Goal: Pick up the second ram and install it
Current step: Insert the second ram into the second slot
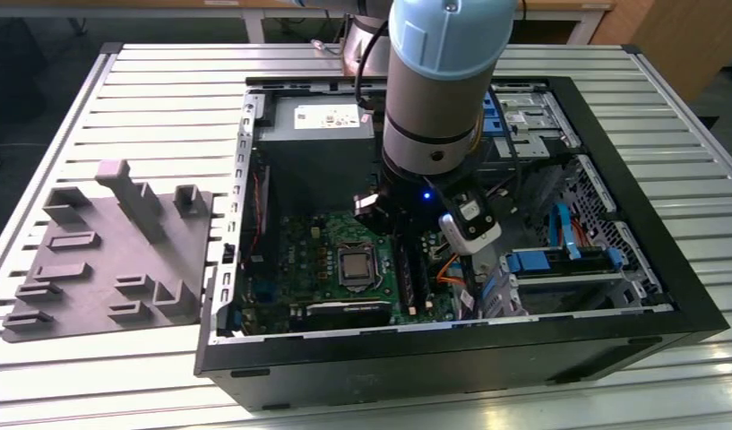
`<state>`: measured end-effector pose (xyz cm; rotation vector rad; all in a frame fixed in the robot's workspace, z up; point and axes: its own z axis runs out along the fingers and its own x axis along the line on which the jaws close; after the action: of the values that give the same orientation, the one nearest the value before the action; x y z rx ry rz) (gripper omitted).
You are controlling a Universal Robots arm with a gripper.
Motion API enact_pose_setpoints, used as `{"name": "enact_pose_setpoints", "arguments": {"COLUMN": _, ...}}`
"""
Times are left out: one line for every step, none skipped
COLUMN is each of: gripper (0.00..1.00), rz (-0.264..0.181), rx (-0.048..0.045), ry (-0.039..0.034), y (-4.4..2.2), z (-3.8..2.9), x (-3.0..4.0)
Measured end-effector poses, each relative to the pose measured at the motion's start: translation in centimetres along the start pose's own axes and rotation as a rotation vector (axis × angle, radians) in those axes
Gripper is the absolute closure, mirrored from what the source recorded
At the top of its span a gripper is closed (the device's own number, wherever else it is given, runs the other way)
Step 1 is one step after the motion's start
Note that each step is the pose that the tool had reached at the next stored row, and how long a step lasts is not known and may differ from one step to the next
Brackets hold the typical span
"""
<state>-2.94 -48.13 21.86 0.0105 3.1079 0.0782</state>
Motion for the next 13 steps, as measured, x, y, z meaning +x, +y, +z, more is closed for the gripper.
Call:
{"name": "enact_pose_setpoints", "arguments": {"gripper": 0.75, "rz": 0.000, "rx": 0.0000, "ry": 0.0000, "y": 0.00, "z": 0.00, "x": 0.00}}
{"name": "enact_pose_setpoints", "arguments": {"gripper": 0.75, "rz": 0.000, "rx": 0.0000, "ry": 0.0000, "y": 0.00, "z": 0.00, "x": 0.00}}
{"name": "enact_pose_setpoints", "arguments": {"gripper": 0.75, "rz": 0.000, "rx": 0.0001, "ry": 0.0000, "y": 0.00, "z": 0.00, "x": 0.00}}
{"name": "enact_pose_setpoints", "arguments": {"gripper": 0.75, "rz": 0.000, "rx": 0.0000, "ry": 0.0000, "y": 0.00, "z": -0.05, "x": 0.00}}
{"name": "enact_pose_setpoints", "arguments": {"gripper": 0.75, "rz": 0.000, "rx": -0.0002, "ry": -0.0001, "y": 0.01, "z": -0.15, "x": -0.01}}
{"name": "enact_pose_setpoints", "arguments": {"gripper": 0.75, "rz": 0.000, "rx": -0.0001, "ry": -0.0001, "y": 0.02, "z": -0.28, "x": -0.01}}
{"name": "enact_pose_setpoints", "arguments": {"gripper": 0.75, "rz": 0.000, "rx": 0.0001, "ry": 0.0000, "y": 0.03, "z": -0.43, "x": -0.02}}
{"name": "enact_pose_setpoints", "arguments": {"gripper": 0.75, "rz": 0.000, "rx": 0.0002, "ry": 0.0000, "y": 0.04, "z": -0.59, "x": -0.02}}
{"name": "enact_pose_setpoints", "arguments": {"gripper": 0.75, "rz": 0.000, "rx": 0.0003, "ry": 0.0000, "y": 0.04, "z": -0.73, "x": -0.03}}
{"name": "enact_pose_setpoints", "arguments": {"gripper": 0.75, "rz": 0.000, "rx": 0.0006, "ry": 0.0000, "y": 0.05, "z": -0.86, "x": -0.03}}
{"name": "enact_pose_setpoints", "arguments": {"gripper": 0.75, "rz": 0.000, "rx": 0.0008, "ry": 0.0000, "y": 0.05, "z": -0.98, "x": -0.03}}
{"name": "enact_pose_setpoints", "arguments": {"gripper": 0.75, "rz": 0.000, "rx": 0.0011, "ry": 0.0000, "y": 0.06, "z": -1.11, "x": -0.04}}
{"name": "enact_pose_setpoints", "arguments": {"gripper": 0.75, "rz": 0.000, "rx": 0.0014, "ry": 0.0000, "y": 0.07, "z": -1.23, "x": -0.04}}
